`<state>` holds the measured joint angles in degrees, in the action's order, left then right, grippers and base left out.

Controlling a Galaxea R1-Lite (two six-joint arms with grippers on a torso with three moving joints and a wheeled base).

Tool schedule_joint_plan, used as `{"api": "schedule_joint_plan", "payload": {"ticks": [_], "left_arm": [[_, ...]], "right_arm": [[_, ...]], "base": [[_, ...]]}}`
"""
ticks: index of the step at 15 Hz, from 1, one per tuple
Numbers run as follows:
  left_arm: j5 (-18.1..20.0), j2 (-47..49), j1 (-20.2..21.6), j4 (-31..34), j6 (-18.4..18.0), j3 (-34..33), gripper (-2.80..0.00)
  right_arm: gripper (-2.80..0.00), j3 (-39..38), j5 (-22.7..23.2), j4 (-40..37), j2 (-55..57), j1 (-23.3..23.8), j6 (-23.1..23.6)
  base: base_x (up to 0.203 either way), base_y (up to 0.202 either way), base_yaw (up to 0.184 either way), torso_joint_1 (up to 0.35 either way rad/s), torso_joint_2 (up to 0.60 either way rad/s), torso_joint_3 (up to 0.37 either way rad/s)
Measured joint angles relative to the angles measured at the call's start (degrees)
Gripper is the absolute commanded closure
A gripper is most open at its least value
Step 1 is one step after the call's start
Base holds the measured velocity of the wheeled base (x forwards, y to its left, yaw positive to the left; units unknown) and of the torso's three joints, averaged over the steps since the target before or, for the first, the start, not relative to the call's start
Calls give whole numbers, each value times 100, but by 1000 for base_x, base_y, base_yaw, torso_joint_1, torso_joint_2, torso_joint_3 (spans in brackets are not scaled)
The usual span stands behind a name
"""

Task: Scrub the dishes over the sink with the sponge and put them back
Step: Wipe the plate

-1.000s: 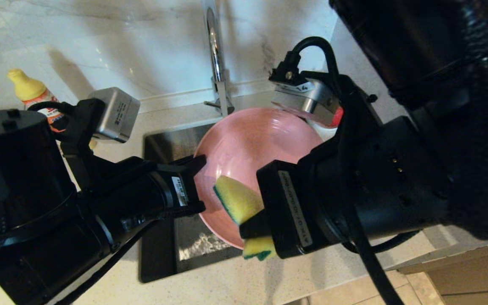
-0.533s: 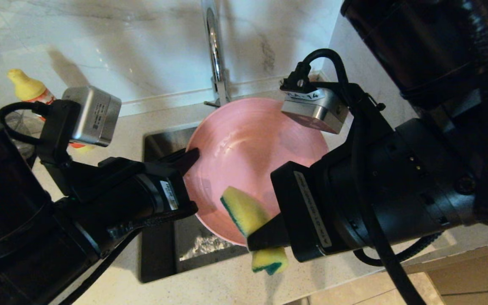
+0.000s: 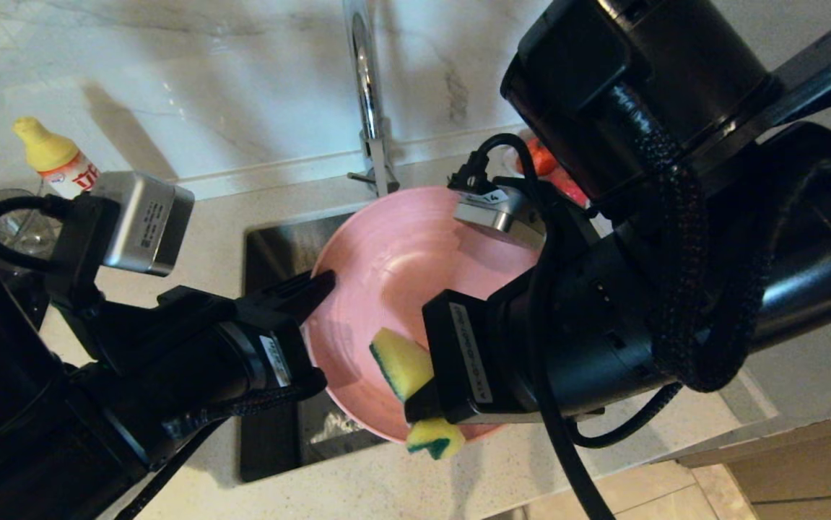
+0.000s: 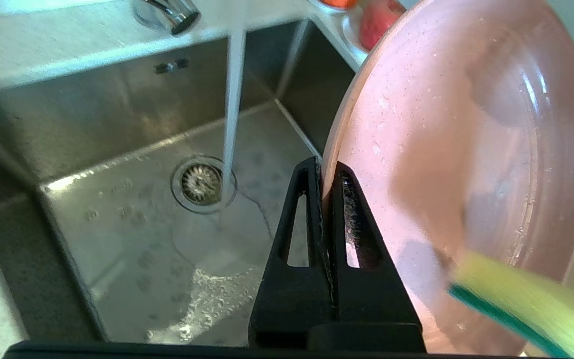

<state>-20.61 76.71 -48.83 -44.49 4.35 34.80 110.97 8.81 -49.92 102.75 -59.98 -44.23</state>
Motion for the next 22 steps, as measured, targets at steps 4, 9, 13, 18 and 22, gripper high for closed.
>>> {"api": "schedule_joint_plan", "payload": {"ticks": [4, 9, 13, 18, 22], "left_arm": [[0, -74, -88, 3, -13, -20, 0], [-2, -168, -116, 9, -35, -79, 0], [0, -193, -119, 9, -36, -94, 0], [0, -176, -119, 8, -2, -83, 0], [17, -168, -119, 11, 16, -85, 0]], "right_arm": [[0, 0, -6, 54, 116, 142, -12], [0, 17, -126, 170, 141, 288, -152], [0, 24, -319, 255, 57, 428, -48], [0, 24, -830, 264, 36, 409, 324], [0, 22, -1244, 264, 98, 304, 568]], "base": [[0, 0, 0, 0, 0, 0], [0, 0, 0, 0, 0, 0], [0, 0, 0, 0, 0, 0], [0, 0, 0, 0, 0, 0], [0, 0, 0, 0, 0, 0]]}}
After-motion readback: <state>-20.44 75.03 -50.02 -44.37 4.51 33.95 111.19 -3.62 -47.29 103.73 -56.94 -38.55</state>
